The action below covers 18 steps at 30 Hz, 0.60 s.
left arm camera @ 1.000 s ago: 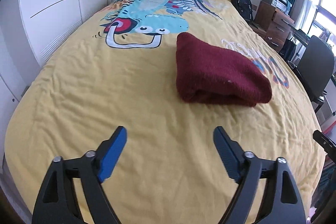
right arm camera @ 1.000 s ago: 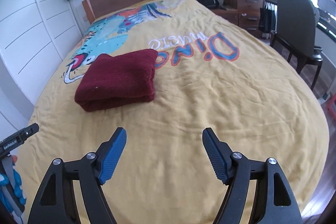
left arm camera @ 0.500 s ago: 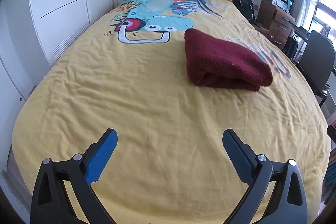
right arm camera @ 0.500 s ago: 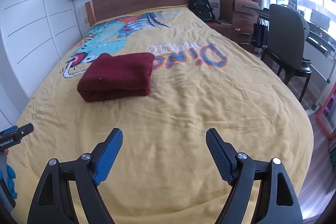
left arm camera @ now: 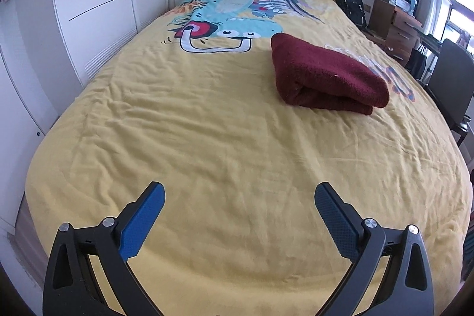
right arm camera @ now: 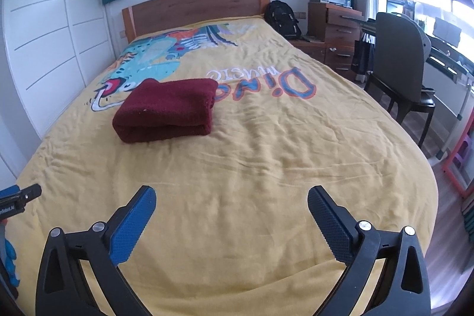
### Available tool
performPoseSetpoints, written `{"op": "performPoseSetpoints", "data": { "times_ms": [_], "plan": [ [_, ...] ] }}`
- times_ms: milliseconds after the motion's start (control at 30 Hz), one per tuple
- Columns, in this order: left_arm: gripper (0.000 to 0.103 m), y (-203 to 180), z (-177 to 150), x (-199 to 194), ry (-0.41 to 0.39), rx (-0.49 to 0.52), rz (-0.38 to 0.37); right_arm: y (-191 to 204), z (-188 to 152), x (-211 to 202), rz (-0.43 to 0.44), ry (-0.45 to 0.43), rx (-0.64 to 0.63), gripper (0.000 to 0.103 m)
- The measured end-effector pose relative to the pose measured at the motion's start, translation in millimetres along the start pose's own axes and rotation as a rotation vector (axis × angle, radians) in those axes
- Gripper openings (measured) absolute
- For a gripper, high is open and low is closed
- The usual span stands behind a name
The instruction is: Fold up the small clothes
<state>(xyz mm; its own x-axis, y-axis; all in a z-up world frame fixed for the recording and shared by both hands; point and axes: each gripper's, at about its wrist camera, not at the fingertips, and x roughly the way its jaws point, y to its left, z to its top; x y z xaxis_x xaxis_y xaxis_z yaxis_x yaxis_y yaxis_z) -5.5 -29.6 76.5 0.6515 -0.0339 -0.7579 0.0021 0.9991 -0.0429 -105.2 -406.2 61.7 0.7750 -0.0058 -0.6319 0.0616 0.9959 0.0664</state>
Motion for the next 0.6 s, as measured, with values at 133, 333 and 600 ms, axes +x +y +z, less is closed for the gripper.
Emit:
{"op": "performPoseSetpoints", "data": {
  "times_ms": [133,333,600],
  "plan": [
    [0.1,4,-3,-6,-0.02,-0.015,-0.011,-1,-2,-5,-0.006,-0.014,0.002,0.102],
    [0.1,5,-5,-15,-0.047,-0.046,-0.035,-5,-6,-12,-0.019,-0.033,0.004,0.102],
    [0.1,-2,-5,-21,-0.068,-0.029,-0.022,-21,-6,-24,-0.045,-0.074,0.046,0.102]
  ]
}}
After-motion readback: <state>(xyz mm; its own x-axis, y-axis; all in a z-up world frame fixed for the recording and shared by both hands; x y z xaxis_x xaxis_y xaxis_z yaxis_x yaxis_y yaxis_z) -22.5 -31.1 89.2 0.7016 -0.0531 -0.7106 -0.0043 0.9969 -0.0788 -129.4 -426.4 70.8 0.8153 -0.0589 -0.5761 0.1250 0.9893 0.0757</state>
